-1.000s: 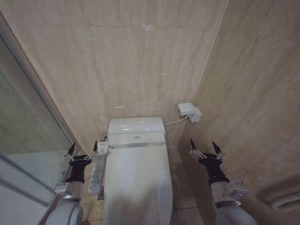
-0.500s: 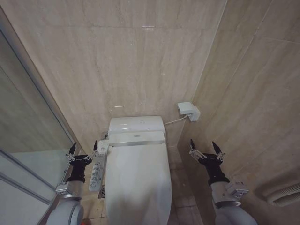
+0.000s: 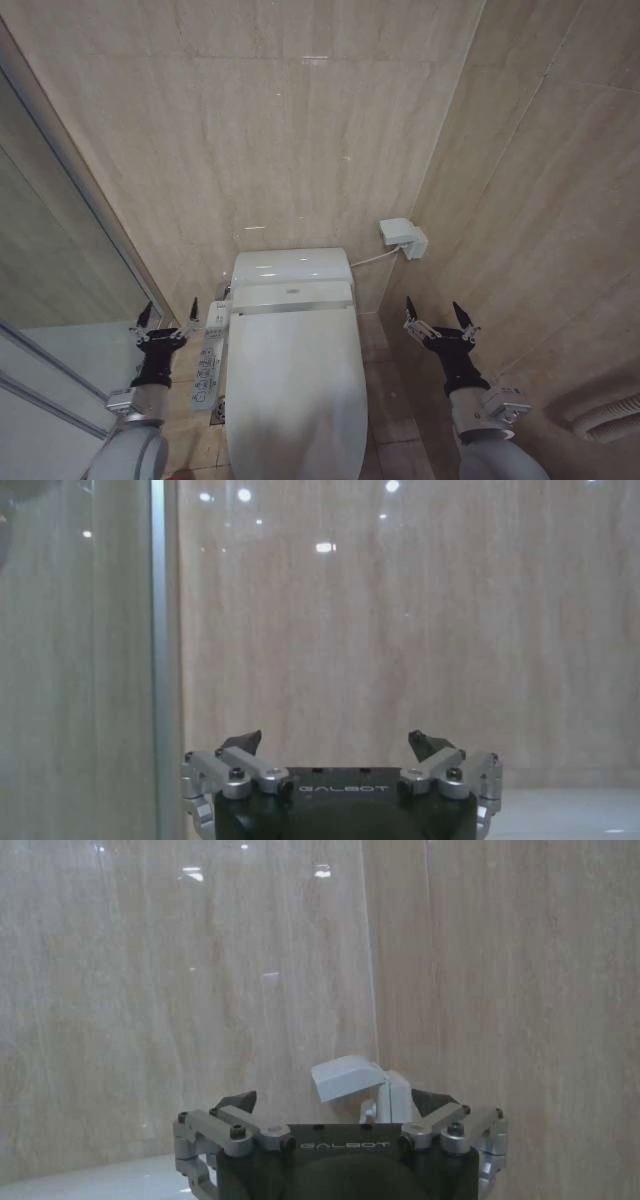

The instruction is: Open the toilet lid, clean the toilet bowl with a toilet brush, close the toilet lid, and flush.

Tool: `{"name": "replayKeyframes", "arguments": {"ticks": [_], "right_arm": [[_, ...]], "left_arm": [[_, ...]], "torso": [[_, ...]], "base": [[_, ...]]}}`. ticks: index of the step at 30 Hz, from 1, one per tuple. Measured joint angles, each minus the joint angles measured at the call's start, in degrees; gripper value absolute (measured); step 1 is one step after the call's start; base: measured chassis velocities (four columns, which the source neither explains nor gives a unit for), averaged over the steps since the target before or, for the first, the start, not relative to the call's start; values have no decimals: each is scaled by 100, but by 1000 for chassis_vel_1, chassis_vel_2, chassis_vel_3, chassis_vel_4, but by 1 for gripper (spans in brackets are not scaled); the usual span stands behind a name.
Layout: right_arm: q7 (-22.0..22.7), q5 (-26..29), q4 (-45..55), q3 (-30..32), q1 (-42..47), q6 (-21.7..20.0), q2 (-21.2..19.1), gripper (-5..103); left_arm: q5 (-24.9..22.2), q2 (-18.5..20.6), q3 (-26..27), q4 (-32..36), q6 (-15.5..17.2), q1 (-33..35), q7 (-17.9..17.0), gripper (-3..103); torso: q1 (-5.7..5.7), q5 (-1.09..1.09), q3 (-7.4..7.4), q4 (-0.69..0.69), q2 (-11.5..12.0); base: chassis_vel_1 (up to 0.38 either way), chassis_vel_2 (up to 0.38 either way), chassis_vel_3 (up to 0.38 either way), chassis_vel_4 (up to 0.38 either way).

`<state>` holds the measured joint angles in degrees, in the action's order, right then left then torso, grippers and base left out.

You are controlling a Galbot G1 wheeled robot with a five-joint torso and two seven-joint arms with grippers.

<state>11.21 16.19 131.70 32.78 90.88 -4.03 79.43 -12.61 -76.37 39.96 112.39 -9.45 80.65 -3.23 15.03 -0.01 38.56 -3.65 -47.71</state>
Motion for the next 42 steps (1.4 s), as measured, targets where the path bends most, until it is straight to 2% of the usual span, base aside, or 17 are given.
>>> {"name": "replayKeyframes", "arguments": {"ticks": [9,13,14,17,23,29,34,42], "right_arm": [[0,0,0,0,0,0,0,100],[0,0,0,0,0,0,0,100],[0,0,0,0,0,0,0,100],[0,0,0,0,0,0,0,100],[0,0,0,0,0,0,0,100],[0,0,0,0,0,0,0,100],[0,0,0,0,0,0,0,100],[0,0,0,0,0,0,0,100]], "left_arm": [[-30,428,78,-528,-85,-215,-233,100],[-360,964,-19,-1242,-241,-572,-255,100],[-360,964,-19,-1242,-241,-572,-255,100],[-519,1313,-164,-1592,-406,-771,-106,100],[-573,1656,-421,-2051,-649,-1049,99,100],[-573,1881,-705,-2552,-835,-1485,225,100],[-570,2135,-1127,-3253,-1037,-2152,315,100],[-546,2258,-1581,-3953,-1203,-2745,529,98]], "torso": [[0,-1,0,0,0],[0,-2,0,0,0],[0,-2,0,0,0],[0,0,0,-1,0],[0,-1,0,0,0],[0,0,1,0,0],[0,1,1,0,0],[0,0,1,0,0]], "base": [[0,0,0,0],[0,0,0,0],[0,0,0,0],[0,0,0,0],[0,0,0,0],[0,0,0,0],[0,0,0,0],[0,0,0,0]]}}
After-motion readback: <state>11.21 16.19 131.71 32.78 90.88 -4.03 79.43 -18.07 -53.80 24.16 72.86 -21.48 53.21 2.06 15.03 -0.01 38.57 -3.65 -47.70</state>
